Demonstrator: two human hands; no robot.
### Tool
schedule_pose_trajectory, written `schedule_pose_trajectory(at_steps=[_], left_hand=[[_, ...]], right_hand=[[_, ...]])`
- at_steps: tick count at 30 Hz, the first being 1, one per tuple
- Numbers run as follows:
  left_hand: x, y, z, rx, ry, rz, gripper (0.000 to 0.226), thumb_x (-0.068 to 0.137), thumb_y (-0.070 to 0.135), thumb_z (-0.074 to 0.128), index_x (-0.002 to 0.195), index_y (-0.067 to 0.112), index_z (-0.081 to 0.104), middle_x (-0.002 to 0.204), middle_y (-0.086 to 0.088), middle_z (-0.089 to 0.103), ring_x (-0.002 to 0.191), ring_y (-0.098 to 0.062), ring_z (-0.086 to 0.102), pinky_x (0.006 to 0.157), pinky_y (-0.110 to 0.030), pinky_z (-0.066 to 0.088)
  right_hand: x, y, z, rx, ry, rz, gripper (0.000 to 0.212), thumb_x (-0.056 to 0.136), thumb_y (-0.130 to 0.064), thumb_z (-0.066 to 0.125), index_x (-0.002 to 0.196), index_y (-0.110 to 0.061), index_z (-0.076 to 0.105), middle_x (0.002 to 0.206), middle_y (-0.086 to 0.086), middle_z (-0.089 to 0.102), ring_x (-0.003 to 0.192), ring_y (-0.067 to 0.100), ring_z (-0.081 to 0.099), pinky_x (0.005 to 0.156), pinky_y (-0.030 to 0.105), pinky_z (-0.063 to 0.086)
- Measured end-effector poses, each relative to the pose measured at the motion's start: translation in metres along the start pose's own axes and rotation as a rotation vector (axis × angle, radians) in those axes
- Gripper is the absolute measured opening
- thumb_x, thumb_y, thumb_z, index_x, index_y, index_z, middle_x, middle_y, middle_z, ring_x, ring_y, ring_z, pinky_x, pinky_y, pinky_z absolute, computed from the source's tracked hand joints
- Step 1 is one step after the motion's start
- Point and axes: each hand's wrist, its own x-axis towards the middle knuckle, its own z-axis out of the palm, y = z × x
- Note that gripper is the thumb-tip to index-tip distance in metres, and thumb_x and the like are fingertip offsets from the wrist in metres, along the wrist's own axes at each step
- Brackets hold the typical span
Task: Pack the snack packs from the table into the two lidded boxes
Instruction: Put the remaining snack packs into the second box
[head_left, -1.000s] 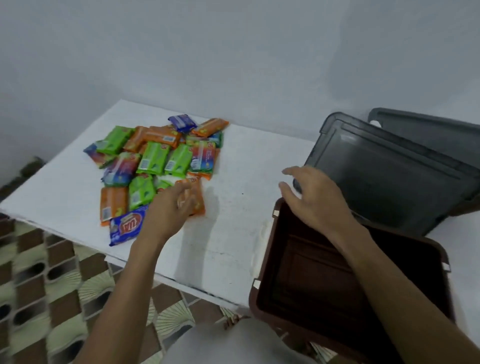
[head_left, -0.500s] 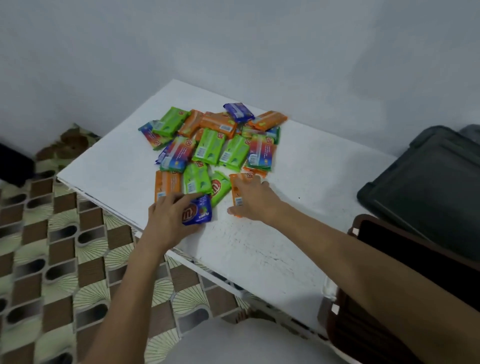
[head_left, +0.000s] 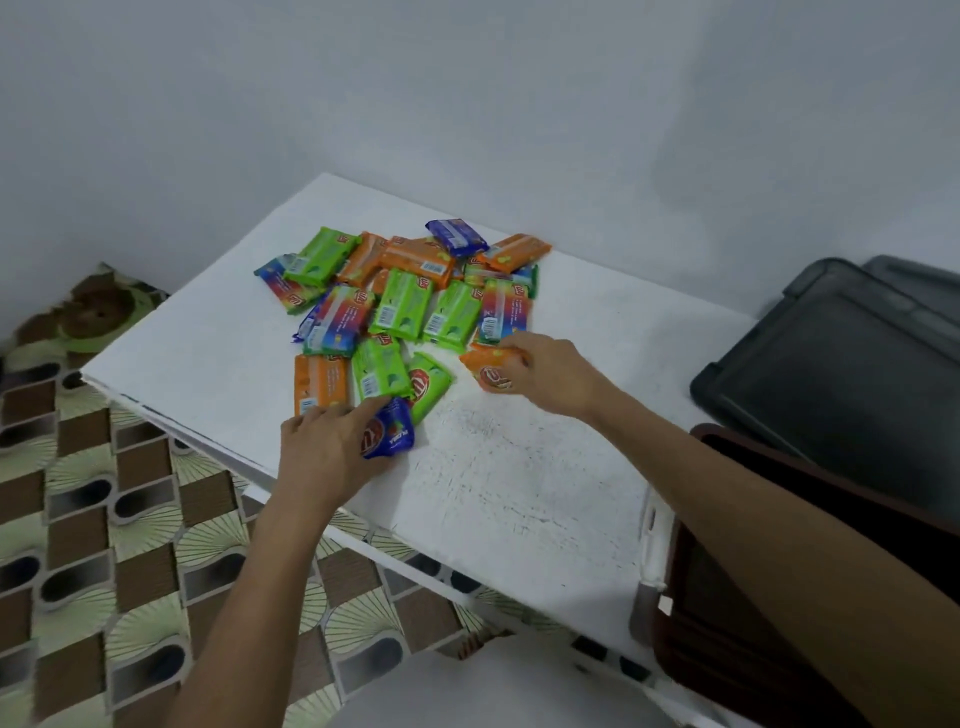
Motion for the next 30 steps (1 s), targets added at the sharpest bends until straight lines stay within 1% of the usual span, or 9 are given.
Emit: schedule_pose_trajectory(at_steps=[2,5,8,13,15,19,24,28,30], left_hand=[[-0.001,0.001,-0.004,-0.015,0.004,-0.009,0.076,0.079,0.067,0.061,0.144,0.037,0.034,0.120,-0.001,0.063,0.107,-0.026,0.060,0.084,-0.037,0.045],[-0.004,0.010,-0.015,-0.110,0.000,0.003,0.079,0.074,0.074,0.059,0.141,0.040,0.034,0.120,0.001,0.064,0.101,-0.023,0.063,0.073,-0.034,0.052],[-0.005,0.029,-0.029,-0.378,-0.004,0.088,0.082,0.070,0.070,0.066,0.140,0.041,0.035,0.118,0.001,0.063,0.098,-0.019,0.064,0.067,-0.028,0.053],[-0.006,0.091,-0.056,-0.884,-0.032,0.219,0.073,0.071,0.058,0.066,0.137,0.048,0.037,0.104,0.021,0.058,0.084,0.008,0.061,0.063,-0.008,0.048],[-0.008,0.118,-0.062,-1.069,-0.025,0.262,0.059,0.077,0.050,0.065,0.132,0.046,0.045,0.102,0.028,0.058,0.086,0.008,0.061,0.069,-0.011,0.051],[-0.008,0.167,-0.068,-1.259,-0.090,0.231,0.033,0.077,0.047,0.065,0.108,0.046,0.056,0.098,0.014,0.064,0.082,-0.003,0.066,0.062,-0.026,0.057],[-0.008,0.211,-0.062,-1.462,-0.220,0.083,0.029,0.094,0.032,0.057,0.120,0.020,0.056,0.096,0.002,0.066,0.079,-0.007,0.068,0.060,-0.034,0.059],[-0.007,0.230,-0.053,-1.613,-0.292,-0.016,0.028,0.097,0.030,0.054,0.124,0.023,0.057,0.100,0.002,0.064,0.088,-0.012,0.064,0.062,-0.033,0.055],[-0.009,0.239,-0.051,-1.668,-0.301,-0.026,0.026,0.099,0.025,0.052,0.124,0.030,0.058,0.103,0.005,0.065,0.088,-0.010,0.065,0.062,-0.032,0.057]], right_hand=[[-0.011,0.009,-0.013,0.166,0.039,0.021,0.030,0.099,-0.026,0.046,0.127,-0.018,0.055,0.123,0.007,0.061,0.093,0.021,0.064,0.069,0.029,0.056],[-0.039,0.022,-0.032,0.325,0.063,-0.010,0.025,0.098,-0.018,0.050,0.122,-0.019,0.057,0.112,0.000,0.062,0.083,0.014,0.065,0.055,0.018,0.052],[-0.074,0.035,-0.051,0.361,0.142,-0.046,0.027,0.095,-0.013,0.055,0.118,-0.027,0.057,0.108,-0.006,0.064,0.080,0.016,0.069,0.061,0.022,0.056],[-0.145,0.059,-0.073,0.465,0.308,-0.058,0.032,0.095,-0.008,0.057,0.122,-0.025,0.056,0.108,-0.007,0.064,0.084,0.016,0.069,0.069,0.029,0.060],[-0.169,0.072,-0.078,0.500,0.367,-0.069,0.030,0.095,-0.006,0.057,0.121,-0.021,0.056,0.107,0.000,0.064,0.078,0.014,0.070,0.065,0.027,0.059],[-0.213,0.105,-0.081,0.529,0.441,-0.056,0.027,0.096,-0.007,0.054,0.119,-0.021,0.054,0.110,0.006,0.064,0.081,0.021,0.071,0.068,0.028,0.058],[-0.254,0.135,-0.084,0.600,0.522,0.006,0.025,0.097,-0.008,0.052,0.120,-0.016,0.057,0.101,0.009,0.066,0.071,0.024,0.071,0.066,0.026,0.058],[-0.262,0.156,-0.078,0.667,0.471,0.089,0.023,0.096,-0.010,0.054,0.118,-0.017,0.061,0.091,0.009,0.068,0.061,0.025,0.067,0.062,0.041,0.056],[-0.255,0.163,-0.069,0.684,0.417,0.127,0.023,0.096,-0.011,0.056,0.117,-0.019,0.062,0.093,0.009,0.067,0.058,0.024,0.064,0.061,0.041,0.055]])
